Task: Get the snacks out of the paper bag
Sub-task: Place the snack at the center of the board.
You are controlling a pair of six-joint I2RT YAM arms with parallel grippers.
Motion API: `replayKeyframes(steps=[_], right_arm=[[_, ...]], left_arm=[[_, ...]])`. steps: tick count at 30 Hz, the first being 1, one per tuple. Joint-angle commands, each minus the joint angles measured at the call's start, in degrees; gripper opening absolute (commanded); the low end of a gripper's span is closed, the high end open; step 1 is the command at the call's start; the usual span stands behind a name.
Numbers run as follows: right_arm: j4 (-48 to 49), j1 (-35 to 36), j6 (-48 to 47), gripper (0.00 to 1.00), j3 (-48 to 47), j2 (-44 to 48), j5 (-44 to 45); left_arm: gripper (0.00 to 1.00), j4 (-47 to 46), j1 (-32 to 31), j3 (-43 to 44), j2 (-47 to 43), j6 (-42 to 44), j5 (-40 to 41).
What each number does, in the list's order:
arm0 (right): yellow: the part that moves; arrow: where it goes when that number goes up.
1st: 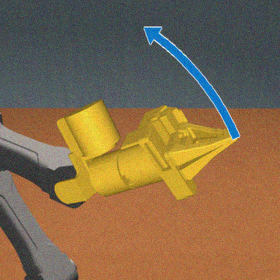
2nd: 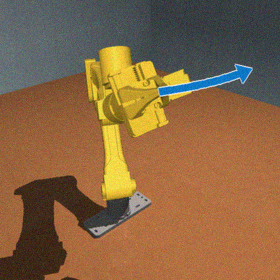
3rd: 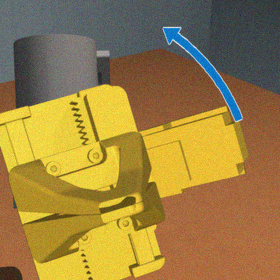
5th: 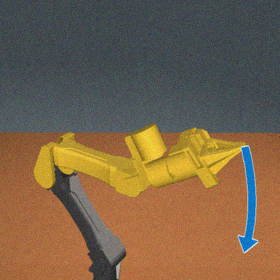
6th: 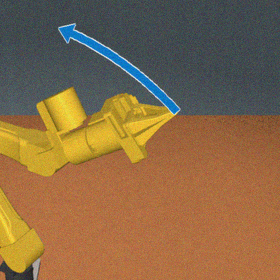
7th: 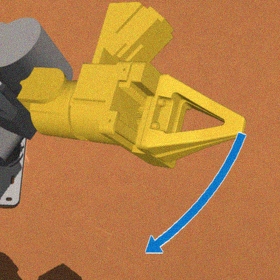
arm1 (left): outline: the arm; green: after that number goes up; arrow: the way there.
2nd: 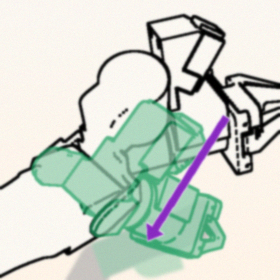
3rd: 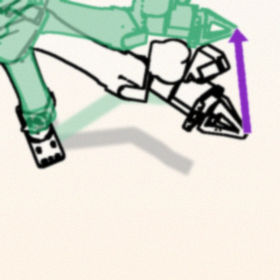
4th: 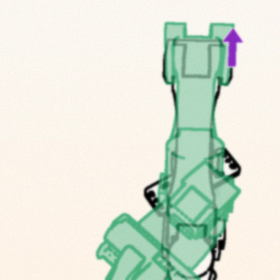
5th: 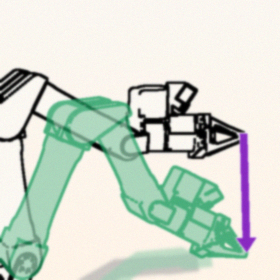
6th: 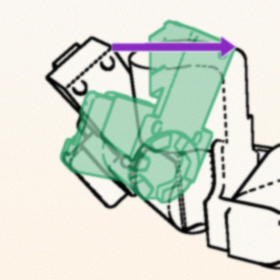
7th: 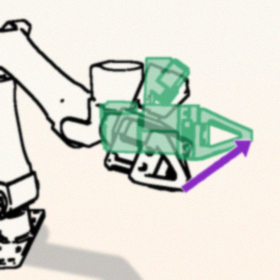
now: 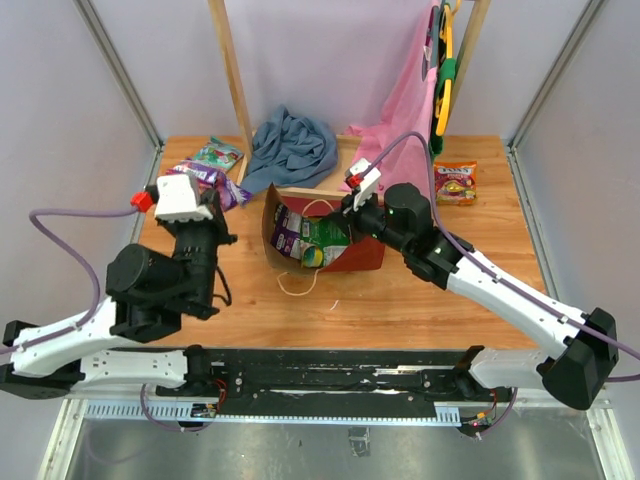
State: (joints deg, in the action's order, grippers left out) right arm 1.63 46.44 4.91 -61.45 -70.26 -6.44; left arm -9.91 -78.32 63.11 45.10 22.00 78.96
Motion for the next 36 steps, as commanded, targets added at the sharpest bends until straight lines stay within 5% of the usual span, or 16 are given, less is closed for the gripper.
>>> replayKeyframes(steps=[1, 3, 6, 15, 18, 23, 28, 36], right_arm=[[0.1, 1.68, 0.03, 0.01, -2.68, -1.32, -1.52], [-0.44, 1.9, -0.27, 0.01, -2.76, -1.16, -1.35], [-1.35, 2.0, -1.36, 0.01, -1.93, 0.17, -0.52], [-3.16, 1.91, -3.88, 0.01, -1.69, 1.23, 1.96], [-2.14, 1.91, -3.21, 0.01, -1.02, 0.7, 0.46], [-2.55, 1.92, -3.0, 0.01, -1.2, 0.19, -1.12], [-3.75, 1.9, -3.3, 0.01, -0.55, 0.98, -0.9], [-4.78, 1.92, -4.19, 0.01, -1.05, -0.77, -0.82]], left_arm=[[0.01, -4.64, 6.88, 9.52, 13.44, 6.37, -2.75], [0.01, 2.43, 15.34, 13.71, 17.33, -1.59, -8.17], [0.0, 15.71, 32.17, 16.91, 15.41, -22.87, -30.58], [0.01, 15.18, 48.35, 14.37, 9.18, -27.26, -31.73], [0.01, 19.37, 60.07, 9.63, 7.79, -33.72, -39.22], [0.01, 20.72, 81.51, 0.46, 12.57, -46.79, -62.87], [0.01, 9.56, 85.17, -8.94, 18.7, -47.81, -64.76], [0.01, -2.8, 85.68, -7.51, 32.53, -41.9, -66.53]])
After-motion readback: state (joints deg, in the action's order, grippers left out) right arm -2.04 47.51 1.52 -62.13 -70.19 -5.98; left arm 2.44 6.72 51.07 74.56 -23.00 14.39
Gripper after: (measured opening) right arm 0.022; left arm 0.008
